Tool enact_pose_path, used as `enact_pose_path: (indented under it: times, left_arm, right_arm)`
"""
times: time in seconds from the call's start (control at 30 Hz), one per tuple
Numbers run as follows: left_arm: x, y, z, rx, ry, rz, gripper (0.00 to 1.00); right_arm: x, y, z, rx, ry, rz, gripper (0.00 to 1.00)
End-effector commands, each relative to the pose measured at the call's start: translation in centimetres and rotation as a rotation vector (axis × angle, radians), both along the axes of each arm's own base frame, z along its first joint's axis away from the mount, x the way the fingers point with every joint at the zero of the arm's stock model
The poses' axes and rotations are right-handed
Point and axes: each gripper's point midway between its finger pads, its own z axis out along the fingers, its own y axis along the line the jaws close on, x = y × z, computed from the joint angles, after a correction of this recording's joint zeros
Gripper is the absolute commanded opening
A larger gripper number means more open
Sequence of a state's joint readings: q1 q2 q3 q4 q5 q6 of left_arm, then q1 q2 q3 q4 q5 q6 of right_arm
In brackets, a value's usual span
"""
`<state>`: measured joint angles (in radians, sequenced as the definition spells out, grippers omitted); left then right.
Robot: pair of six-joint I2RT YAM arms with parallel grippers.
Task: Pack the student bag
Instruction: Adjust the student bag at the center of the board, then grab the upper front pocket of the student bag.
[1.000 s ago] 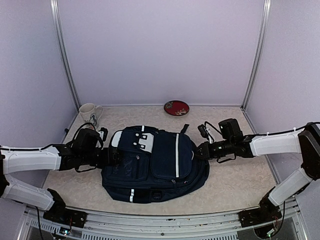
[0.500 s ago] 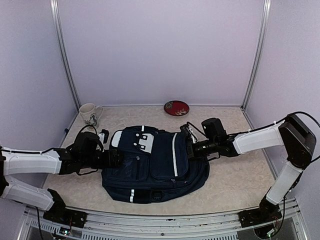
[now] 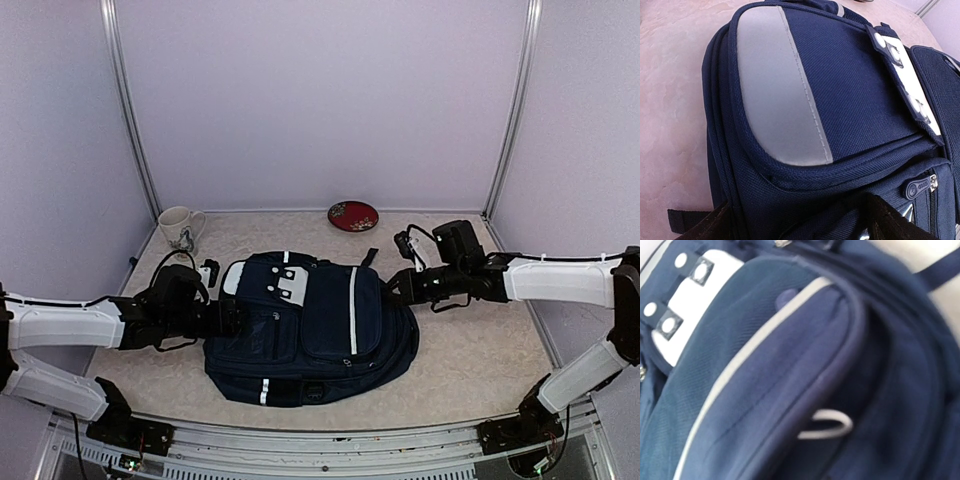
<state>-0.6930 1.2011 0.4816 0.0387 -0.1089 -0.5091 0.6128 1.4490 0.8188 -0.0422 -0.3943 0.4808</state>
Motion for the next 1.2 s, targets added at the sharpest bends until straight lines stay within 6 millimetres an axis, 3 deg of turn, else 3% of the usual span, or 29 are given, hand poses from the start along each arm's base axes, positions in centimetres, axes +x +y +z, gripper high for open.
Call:
enact_pose_path:
  times: [0.0,0.43,0.53,0.67,0.77,0.83,0.97,1.17]
  left_arm:
    - [-0.7,-0.3,-0.2,0.026,0.022,-0.052,0.84]
    - [-0.7,0.1,0.2,0.048,0.013,-0.047,0.84]
    - [-0.7,-0.3,3.2,0.014,-0.090,-0.069,0.84]
    - [-1.7,-2.4,9.2,-0.020,-0.319,-0.151,0.81]
    - [-4.0,-4.6,12.9,0.018,-0.495,-0.231,0.77]
    - [-5.5,-6.0,14.1,0.045,-0.571,-0.287,0.77]
    - [-7.0,-9.4,12.3,0.114,-0.567,-0.459,0.77]
    - [-9.7,-14.1,8.0,0.284,-0.532,-0.682,0.76]
  right_arm:
    - [-0.3,-3.2,-0.4,-0.131,-0.026,-0.064,0.23]
    - [-2.9,-2.8,2.6,-0.011,-0.059,0.007,0.24]
    - [-4.7,-3.2,2.8,-0.139,-0.087,-0.040,0.24]
    - [-7.1,-4.1,1.5,-0.300,-0.083,-0.193,0.24]
    - [-10.0,-1.8,0.3,-0.283,-0.070,-0.163,0.24]
    - [-12.0,0.7,-0.2,-0.248,-0.082,-0.096,0.24]
    - [-14.3,5.1,-0.7,-0.137,-0.084,0.020,0.25]
    - [-14.7,6.6,-3.0,-0.105,-0.032,0.015,0.26]
